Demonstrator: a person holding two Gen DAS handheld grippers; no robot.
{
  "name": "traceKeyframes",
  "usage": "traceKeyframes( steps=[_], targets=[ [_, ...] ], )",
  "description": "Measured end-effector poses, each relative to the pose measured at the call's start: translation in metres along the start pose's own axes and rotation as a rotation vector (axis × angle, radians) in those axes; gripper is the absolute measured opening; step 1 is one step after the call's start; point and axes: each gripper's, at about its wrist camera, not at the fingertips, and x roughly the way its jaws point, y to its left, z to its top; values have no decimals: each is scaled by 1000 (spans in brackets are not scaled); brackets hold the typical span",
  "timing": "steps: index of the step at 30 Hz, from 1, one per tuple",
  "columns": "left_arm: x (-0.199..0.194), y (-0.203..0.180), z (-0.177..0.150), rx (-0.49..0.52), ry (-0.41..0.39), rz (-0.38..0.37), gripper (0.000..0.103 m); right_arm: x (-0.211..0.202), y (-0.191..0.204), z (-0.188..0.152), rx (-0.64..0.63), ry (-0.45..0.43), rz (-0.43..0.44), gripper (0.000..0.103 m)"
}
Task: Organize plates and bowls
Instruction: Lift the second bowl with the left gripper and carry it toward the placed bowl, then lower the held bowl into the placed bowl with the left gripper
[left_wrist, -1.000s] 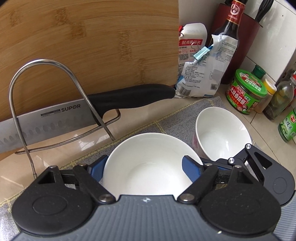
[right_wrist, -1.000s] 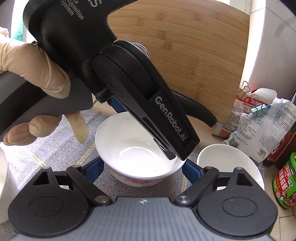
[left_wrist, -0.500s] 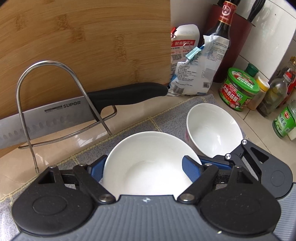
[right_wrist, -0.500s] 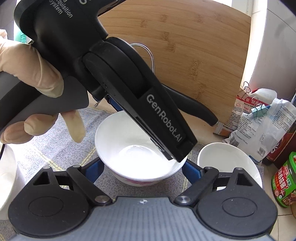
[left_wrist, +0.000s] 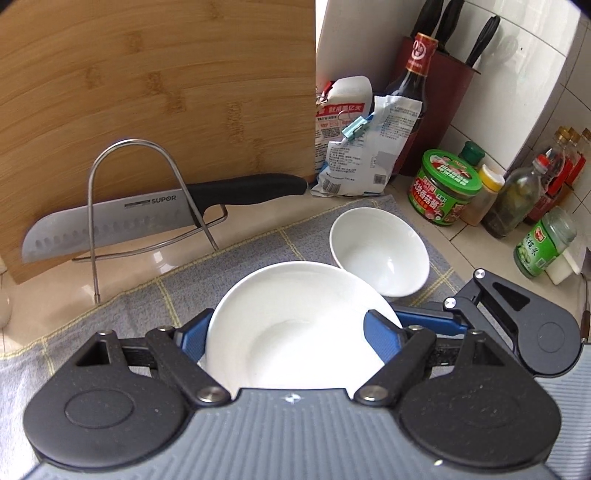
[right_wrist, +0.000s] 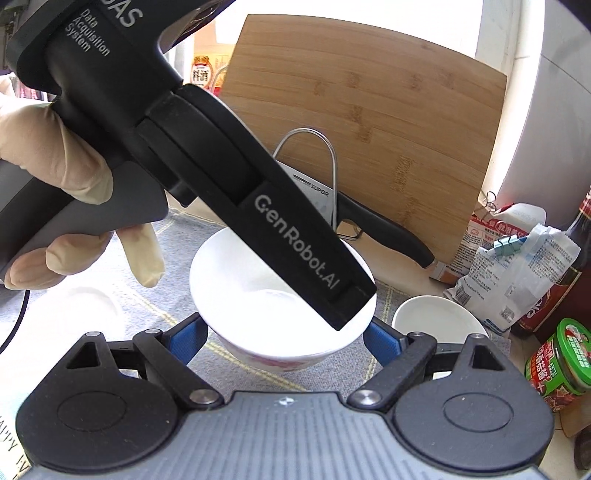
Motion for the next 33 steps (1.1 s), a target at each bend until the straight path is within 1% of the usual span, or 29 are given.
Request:
traceKeyframes(
  steps=[7,11,17,22,27,33],
  targets=[
    [-27,-5,-19,-36,-15,1,85,-18,13,-4,-25,4,31,93],
    [-39,-7,-29,-46,-18,17,85,-26,21,-7,-34,5,51,93],
    [-54,-6,-49,-89,-22,28,85,-36,34,-12,-54,5,86,93],
    [-65,-3,-64,-128,-24,51,85,-40,47,-15,-78,7,124,93],
    [-74,5,-77,-193,-26,65,85,-45,60,-17,-98,0,166,93],
    [-83,12,-86,-222,-22,103,85,-44,70,-15,-121,-7,213,93]
  ],
)
